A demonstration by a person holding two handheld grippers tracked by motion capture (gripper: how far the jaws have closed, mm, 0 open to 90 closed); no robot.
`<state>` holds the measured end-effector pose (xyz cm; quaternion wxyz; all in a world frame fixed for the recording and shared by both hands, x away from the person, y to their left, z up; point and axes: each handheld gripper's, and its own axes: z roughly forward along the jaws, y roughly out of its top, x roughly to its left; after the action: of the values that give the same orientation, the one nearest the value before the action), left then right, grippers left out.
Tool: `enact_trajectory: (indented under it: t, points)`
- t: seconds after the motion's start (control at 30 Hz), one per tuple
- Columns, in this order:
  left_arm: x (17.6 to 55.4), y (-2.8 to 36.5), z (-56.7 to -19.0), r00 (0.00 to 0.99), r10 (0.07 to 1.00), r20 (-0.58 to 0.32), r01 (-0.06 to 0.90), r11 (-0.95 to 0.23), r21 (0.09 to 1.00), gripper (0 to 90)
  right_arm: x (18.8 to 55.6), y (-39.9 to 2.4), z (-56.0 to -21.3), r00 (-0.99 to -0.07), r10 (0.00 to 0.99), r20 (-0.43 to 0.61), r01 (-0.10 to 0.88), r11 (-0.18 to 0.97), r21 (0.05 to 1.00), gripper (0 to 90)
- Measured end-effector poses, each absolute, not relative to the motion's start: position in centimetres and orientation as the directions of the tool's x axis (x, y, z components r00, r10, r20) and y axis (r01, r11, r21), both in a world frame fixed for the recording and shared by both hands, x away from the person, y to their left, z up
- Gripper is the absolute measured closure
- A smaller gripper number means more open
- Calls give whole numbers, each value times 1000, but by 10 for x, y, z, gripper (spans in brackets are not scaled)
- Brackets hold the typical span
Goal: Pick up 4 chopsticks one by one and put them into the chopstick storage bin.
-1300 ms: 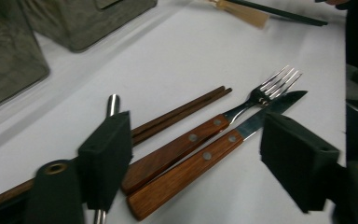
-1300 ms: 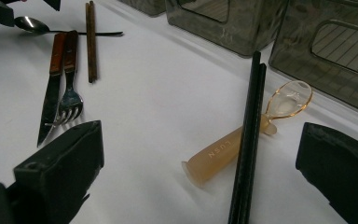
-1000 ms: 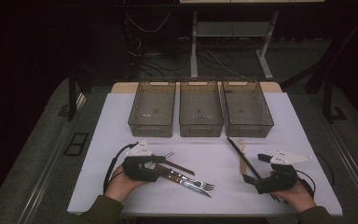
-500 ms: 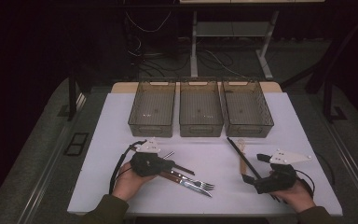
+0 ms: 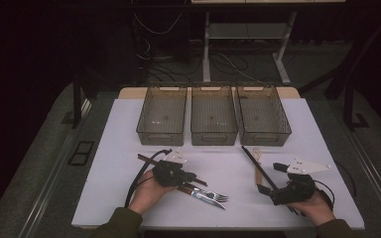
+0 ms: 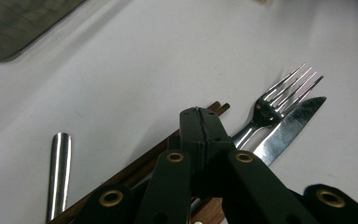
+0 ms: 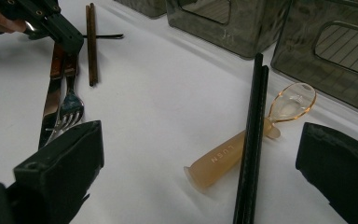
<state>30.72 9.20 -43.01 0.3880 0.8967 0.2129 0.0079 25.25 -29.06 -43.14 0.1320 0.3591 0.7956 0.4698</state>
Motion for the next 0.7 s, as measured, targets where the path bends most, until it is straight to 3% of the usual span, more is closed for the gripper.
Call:
enact_trajectory:
  t: [0.7]
  points:
    - [305,71,-440,927,357,-113,340,-678,651,889,253,-289,-432,-707,696,127,450,303,840,10]
